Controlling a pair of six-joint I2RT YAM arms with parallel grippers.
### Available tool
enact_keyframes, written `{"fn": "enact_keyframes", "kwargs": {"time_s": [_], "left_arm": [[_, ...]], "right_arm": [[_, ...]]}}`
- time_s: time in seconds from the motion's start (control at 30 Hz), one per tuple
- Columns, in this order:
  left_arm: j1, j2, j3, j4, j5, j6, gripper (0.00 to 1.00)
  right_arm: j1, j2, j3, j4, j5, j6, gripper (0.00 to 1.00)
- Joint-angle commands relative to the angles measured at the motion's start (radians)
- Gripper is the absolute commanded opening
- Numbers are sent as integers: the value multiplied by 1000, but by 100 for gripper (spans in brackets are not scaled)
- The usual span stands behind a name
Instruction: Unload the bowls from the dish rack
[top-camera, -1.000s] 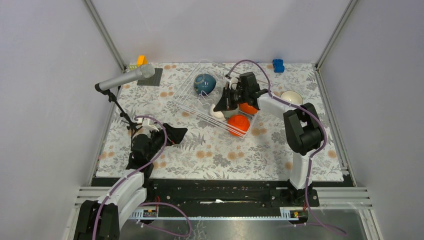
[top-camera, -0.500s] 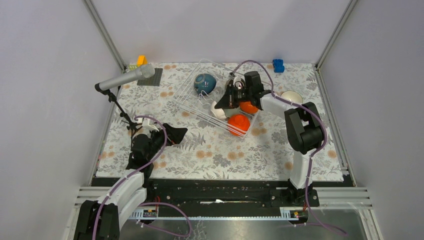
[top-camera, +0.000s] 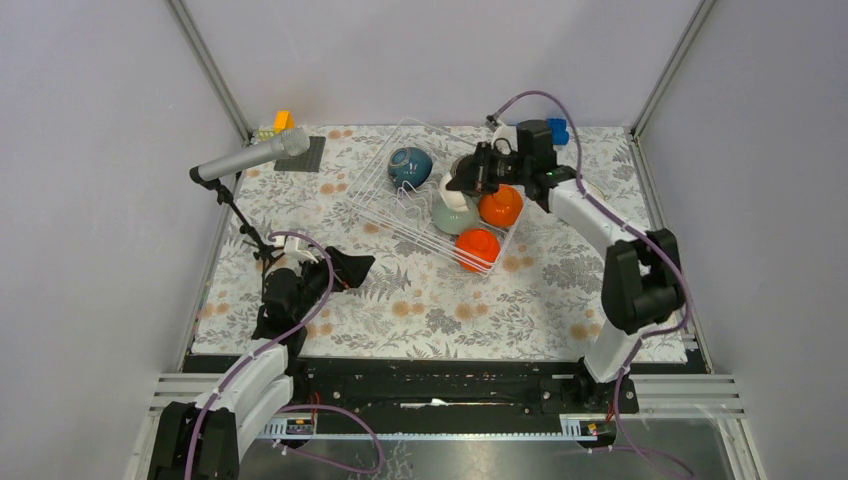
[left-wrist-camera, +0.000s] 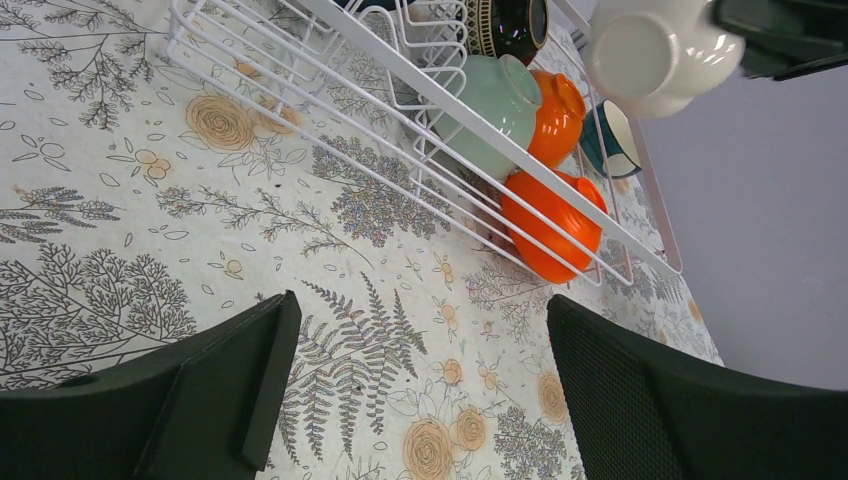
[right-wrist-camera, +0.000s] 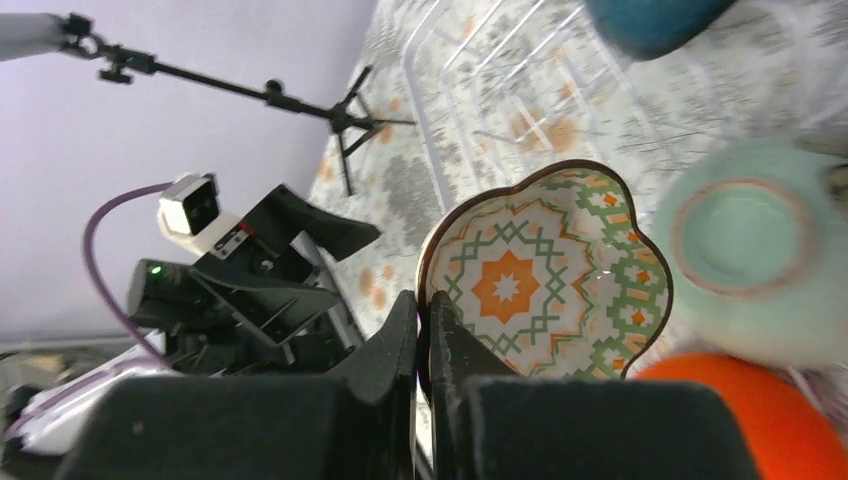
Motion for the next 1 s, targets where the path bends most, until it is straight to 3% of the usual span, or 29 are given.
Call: {"fn": "enact_keyframes", "kwargs": {"time_s": [0.0,0.2,0.37,0.53,0.63,0.97], "left_arm": [[0,-12,3,36,-7,12,99],[0,-11,5,35,-11,12,99],[0,-12,6,33,-12,11,99],[0,-15,6,29,-16,13,99],[0,-12,5,29,-17,14,99],[0,-10,6,27,-19,15,99]], "right_arm": [[-5,-163,72,-275,278,-195,0],[-5,-309,51,-481,747,-310,0],[-5,-379,-50,-496,1061,-312,0],[-5,-403,-163,-482,1271,-249,0],[-8,-379,-219,-457,1323,-211,0],[-31,-176,-218,-444,1278,-145,0]]}}
